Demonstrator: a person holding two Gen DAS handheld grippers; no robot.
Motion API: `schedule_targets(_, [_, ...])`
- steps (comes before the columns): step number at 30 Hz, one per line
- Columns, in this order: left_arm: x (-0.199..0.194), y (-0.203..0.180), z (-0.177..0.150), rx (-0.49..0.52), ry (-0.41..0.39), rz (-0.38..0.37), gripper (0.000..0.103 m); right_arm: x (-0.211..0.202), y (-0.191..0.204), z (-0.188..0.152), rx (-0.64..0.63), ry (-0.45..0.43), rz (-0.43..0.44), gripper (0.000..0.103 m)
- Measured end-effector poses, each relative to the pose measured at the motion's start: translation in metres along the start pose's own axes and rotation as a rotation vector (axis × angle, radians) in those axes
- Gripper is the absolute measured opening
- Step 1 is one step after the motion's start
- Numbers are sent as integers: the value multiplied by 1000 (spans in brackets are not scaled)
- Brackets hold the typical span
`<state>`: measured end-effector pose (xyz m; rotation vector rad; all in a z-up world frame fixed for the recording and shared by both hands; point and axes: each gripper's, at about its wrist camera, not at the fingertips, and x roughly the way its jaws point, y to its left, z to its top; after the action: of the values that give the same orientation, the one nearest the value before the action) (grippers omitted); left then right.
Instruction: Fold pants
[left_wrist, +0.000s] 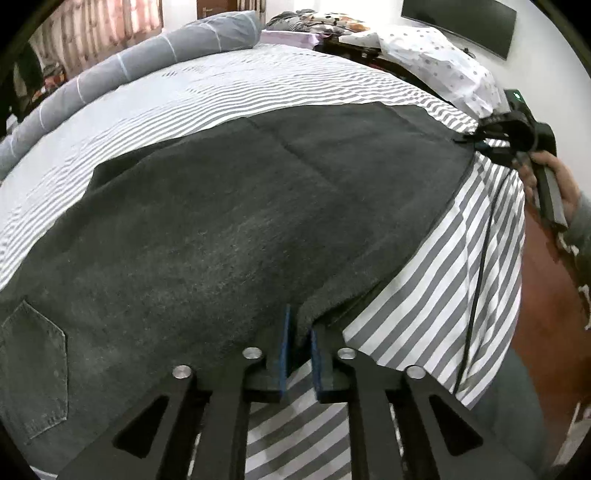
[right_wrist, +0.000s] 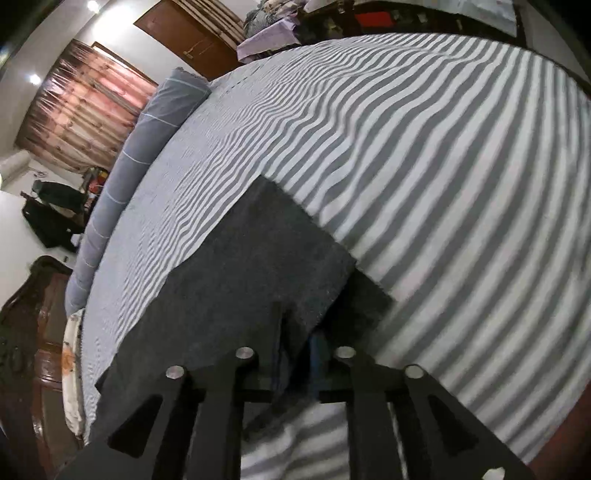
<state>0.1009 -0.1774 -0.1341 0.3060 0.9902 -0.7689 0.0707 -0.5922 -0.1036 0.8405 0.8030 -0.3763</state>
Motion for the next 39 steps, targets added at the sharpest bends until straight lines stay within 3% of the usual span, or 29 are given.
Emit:
schedule_targets(2, [-4,-1,1,-14,5,-14,22,-14,-5,-2,-15,-12,-17,28])
schedule_targets(6, [-21,2,-1,-40,-32,-55,45,-43,-6,-11,-47,-55,-97,31])
schedule_targets(10, [-46,21,-2,-109,-110,-119,47,-55,17,-23,-116,-70,-64,31])
schedule_targets(13, [-56,50,-2,-197,-159,-75,50,-45,49,-35,-194,-25,-3,31])
schedule_targets(16, [-52,82,-10,-286,-141,8,50,-27,83,-46,-257,28,35,31])
schedule_targets(19, [-42,103,-27,-324,-81,87,50,-5,125,-56,-314,113,93,31])
schedule_targets(21, [-36,110,-41,-345,-64,97,50,9,161,-62,-381,174,135,31])
schedule_targets(25, [-41,103,-52,-298,-89,104,50,44,247,-73,-523,326,257,31])
schedule_targets(28, [-51,114,-45,-353,-122,54,50,76,309,-85,-615,461,321,31])
schedule_targets(30, [-60,122,-35,-371,-175,63,50,107,353,-99,-656,586,367,31])
schedule_targets(34, [-64,143,-14,-404,-237,86,50,147,407,-124,-734,715,374,30])
schedule_targets(39, [-40,157,-16,-432,-179,77,50,193,439,-167,-827,855,314,22])
